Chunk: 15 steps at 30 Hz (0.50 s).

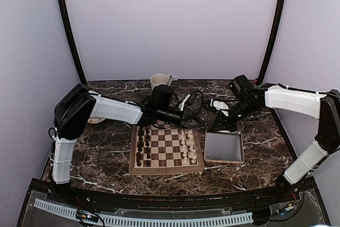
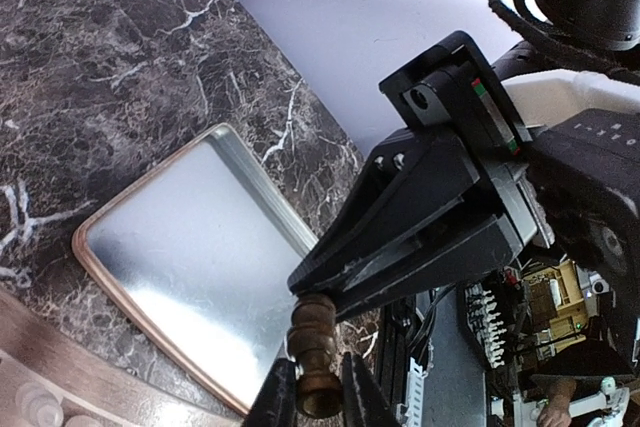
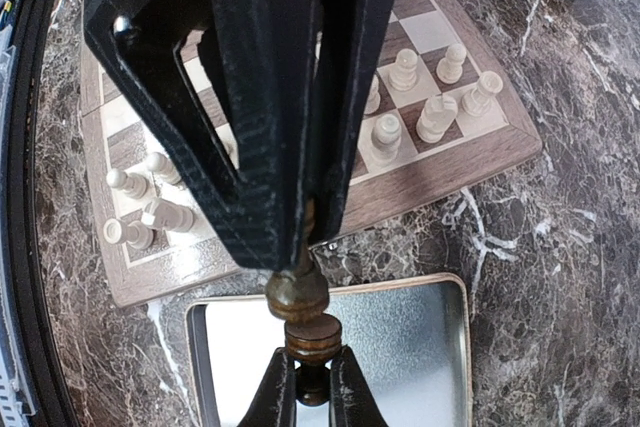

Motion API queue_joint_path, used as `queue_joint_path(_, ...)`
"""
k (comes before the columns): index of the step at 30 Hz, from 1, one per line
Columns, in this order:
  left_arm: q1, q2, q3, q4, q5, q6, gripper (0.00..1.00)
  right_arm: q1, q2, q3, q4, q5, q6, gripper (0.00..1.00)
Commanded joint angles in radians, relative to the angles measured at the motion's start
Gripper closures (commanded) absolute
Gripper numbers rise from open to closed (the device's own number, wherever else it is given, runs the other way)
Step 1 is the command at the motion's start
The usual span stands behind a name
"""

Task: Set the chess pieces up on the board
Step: Pick up the rook from the chess pile, then place the rook at h8.

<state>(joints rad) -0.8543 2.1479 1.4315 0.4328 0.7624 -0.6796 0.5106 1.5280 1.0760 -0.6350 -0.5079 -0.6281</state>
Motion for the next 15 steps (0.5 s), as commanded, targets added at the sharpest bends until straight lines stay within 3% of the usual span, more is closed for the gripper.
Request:
queue_joint_path(1,0.026,-0.106,0.046,-0.239,-0.032,0.172,0.87,0.006,-0.009,-0.029,0.021,0.034,-0.005,1.0)
queue_joint_path(9,0.063,-0.272,0.16,-0.864,-0.494,0.612,0.87,0.003,0.003,-0.049,0.044,0.094,-0.002,1.0)
queue_joint_path(15,0.131,-0.332,0.173,-1.116,-0.782,0.718,0.86,0.003,0.018,-0.048,0.047,0.11,-0.002,1.0)
